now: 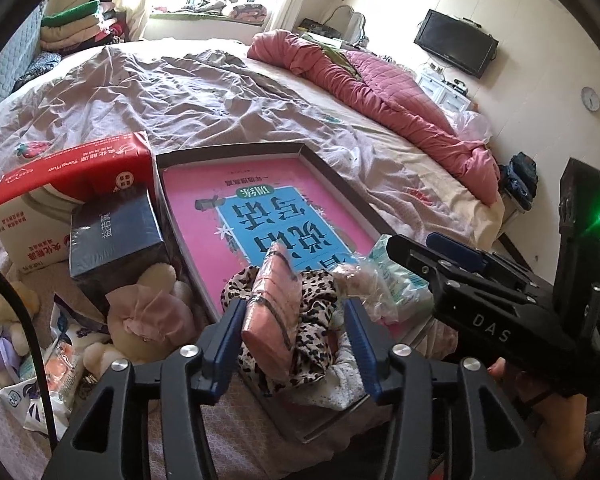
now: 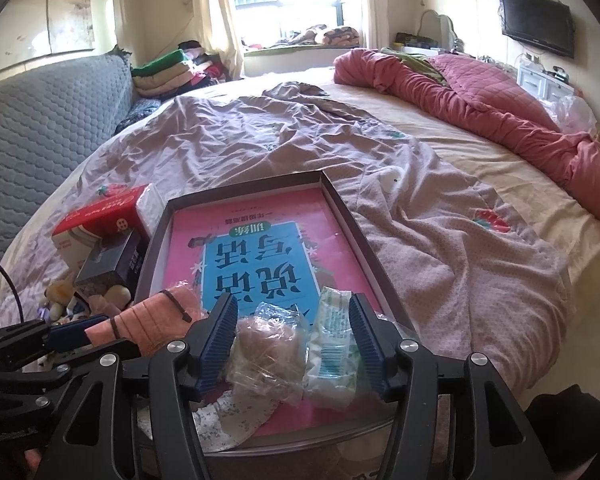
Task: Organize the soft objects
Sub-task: 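Open the left tool releasing the pink roll into the tray while the right tool releases the pack, then move both open tools back over the pile of plush toys beside the tray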
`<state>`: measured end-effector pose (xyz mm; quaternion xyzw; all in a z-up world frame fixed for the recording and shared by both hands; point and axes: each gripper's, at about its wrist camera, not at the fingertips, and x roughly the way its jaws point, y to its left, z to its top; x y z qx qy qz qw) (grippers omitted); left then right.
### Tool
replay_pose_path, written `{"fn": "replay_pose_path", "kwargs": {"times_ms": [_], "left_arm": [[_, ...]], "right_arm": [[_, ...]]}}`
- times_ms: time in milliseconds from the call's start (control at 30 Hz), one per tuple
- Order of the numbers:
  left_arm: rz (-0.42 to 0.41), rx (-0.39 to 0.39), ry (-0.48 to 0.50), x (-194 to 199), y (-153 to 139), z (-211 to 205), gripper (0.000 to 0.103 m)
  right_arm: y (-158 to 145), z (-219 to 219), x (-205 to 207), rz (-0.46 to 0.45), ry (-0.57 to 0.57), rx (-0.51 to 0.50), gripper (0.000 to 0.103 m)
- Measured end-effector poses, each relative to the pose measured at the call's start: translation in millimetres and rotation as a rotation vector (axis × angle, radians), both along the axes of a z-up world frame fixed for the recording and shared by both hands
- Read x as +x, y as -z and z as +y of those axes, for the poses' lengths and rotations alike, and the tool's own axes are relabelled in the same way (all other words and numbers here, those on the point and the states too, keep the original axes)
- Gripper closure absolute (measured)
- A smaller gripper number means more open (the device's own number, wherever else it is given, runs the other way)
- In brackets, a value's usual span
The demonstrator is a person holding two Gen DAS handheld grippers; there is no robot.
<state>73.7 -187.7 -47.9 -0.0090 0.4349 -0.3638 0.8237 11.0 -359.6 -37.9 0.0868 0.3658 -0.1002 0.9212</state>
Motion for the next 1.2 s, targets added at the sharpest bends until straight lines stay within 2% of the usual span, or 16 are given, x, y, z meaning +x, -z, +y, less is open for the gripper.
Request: {"fn": "replay_pose_path", "kwargs": {"times_ms": [133,467,633,700,1200], "left_arm": [[0.006,-0.023,-0.011,1,-4,5,0.044],[-0.042,-0.028,-0.039,-2,-18,14,0.040],[-0.078,-0.030,-0.076,-4,-33,27,0.034],[-0.096,-0.020,-0.092,-4,-39,32,0.033],[-0.145,0.021,-0.181,-8,-60,68,0.032]], "right_arm": [[-2,0,-1,-0.006,0.005,0.002,0.041],[-15,1,-6,-0.029,0.018,-0.007,0.038],[-32,7,-10,-0.082,0.009,-0.011,0.035],[-41,12,-12,-0.104,-0.002,-0.018,0.031],[-75,48,-15,-0.172,-0.073,-0.031,0.028]]}}
